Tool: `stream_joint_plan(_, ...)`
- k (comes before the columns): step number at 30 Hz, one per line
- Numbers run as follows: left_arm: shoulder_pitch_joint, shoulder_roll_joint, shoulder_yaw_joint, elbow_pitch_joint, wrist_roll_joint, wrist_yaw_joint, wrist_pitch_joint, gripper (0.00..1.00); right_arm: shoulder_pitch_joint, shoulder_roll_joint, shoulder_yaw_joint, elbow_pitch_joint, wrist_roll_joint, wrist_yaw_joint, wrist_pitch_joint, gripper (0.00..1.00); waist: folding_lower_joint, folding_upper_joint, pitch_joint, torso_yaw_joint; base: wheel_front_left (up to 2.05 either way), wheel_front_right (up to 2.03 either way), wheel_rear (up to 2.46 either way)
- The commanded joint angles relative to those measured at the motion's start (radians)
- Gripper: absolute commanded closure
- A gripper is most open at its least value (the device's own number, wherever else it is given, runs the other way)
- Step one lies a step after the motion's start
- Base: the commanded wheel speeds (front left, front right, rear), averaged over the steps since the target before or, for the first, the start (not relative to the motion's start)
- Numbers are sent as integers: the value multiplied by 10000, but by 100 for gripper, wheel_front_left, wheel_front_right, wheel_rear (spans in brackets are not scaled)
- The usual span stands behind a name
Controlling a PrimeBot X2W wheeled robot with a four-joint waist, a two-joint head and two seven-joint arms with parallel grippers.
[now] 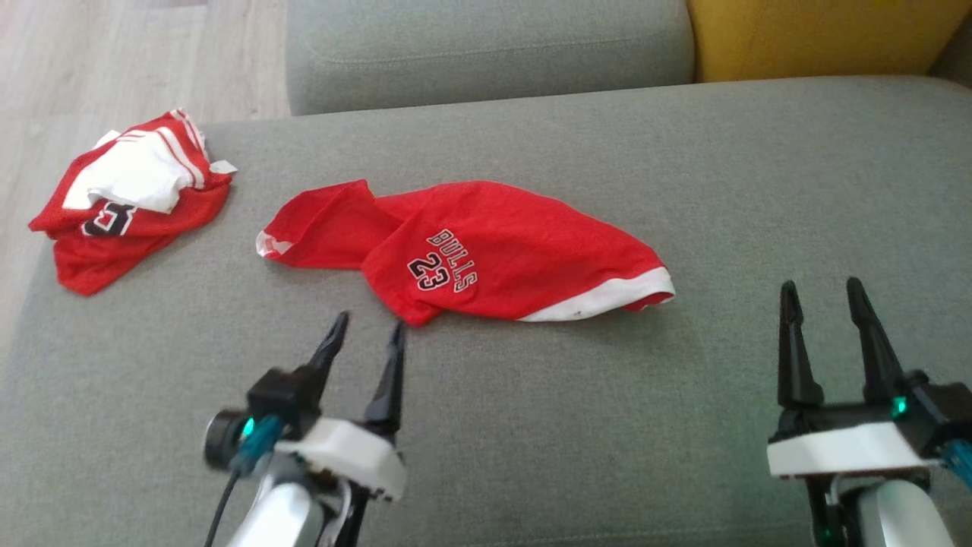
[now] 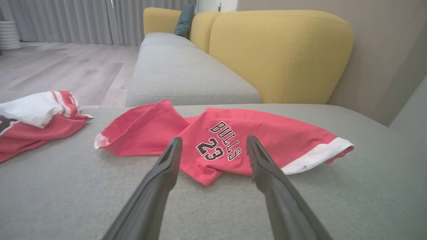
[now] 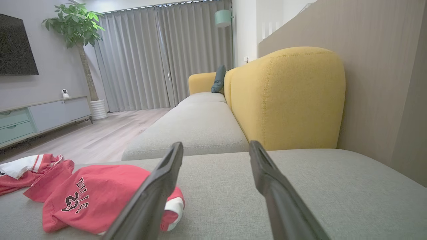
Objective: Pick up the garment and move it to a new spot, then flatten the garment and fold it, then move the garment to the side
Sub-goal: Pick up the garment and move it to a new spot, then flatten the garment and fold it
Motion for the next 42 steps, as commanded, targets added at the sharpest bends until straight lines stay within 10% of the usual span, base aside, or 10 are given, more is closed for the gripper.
stream_joint_plan(1,-206,92,483,-403,101,57,-87,0,-154,-52,197,-304,-22,75,-59,0,1,-1,-22,27,0,0,0)
stream_joint_plan(42,1404,-830,2333,-847,1631,-449,-87,0,250,-52,364,412,338,75,-59,0,1,-1,-162,436,0,0,0)
